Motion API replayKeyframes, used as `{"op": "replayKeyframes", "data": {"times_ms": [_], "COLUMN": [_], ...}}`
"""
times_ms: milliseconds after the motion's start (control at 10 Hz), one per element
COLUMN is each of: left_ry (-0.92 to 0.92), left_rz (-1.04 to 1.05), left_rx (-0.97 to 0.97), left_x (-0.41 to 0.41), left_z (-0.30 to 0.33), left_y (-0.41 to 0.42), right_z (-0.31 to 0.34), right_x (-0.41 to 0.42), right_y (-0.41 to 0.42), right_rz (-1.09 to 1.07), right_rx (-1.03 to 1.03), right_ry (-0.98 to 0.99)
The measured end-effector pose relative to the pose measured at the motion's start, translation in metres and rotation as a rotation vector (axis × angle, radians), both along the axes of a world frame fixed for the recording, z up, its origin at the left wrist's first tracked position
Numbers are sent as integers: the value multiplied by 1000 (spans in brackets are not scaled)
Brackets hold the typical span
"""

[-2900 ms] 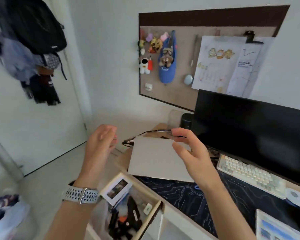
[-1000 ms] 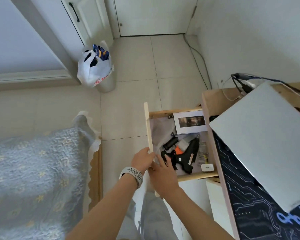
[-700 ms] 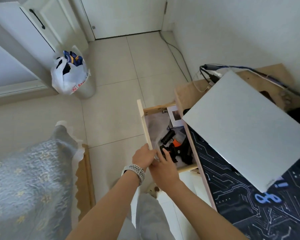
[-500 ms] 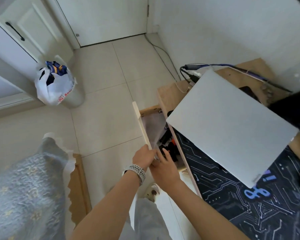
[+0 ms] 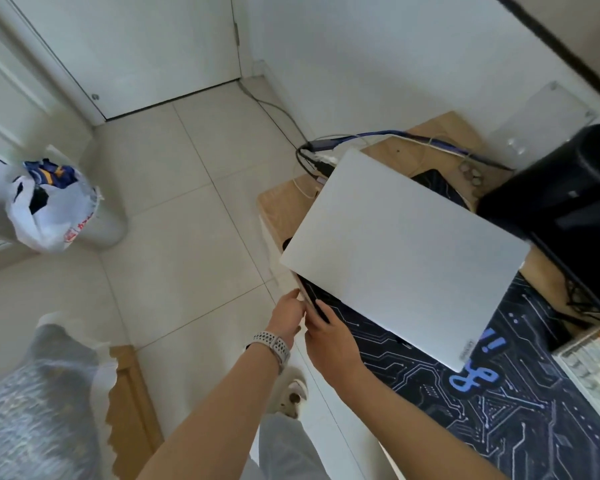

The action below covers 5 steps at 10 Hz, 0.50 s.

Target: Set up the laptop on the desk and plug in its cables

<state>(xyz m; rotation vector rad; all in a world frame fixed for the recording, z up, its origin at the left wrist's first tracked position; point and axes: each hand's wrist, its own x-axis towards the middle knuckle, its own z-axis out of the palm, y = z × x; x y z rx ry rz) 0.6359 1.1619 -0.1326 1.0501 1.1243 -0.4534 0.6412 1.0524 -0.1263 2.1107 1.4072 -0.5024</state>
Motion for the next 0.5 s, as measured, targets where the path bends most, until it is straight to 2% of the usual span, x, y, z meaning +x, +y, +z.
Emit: {"op": "replayKeyframes", "data": {"times_ms": [100, 300, 500], "left_ry": [35, 63, 40], "left_rz": [70, 49, -82], "left_rx": [-28, -29, 6], "left_x": [5, 6, -3], "left_z": [4, 6, 15], "left_y": [-1, 1, 9], "right_z": [-3, -7, 8], "right_x": [0, -5, 7], "right_y": [-2, -1, 12], "right_rz": [40, 102, -26], "right_rx": [-70, -135, 35], "right_ry": [-33, -72, 115]}}
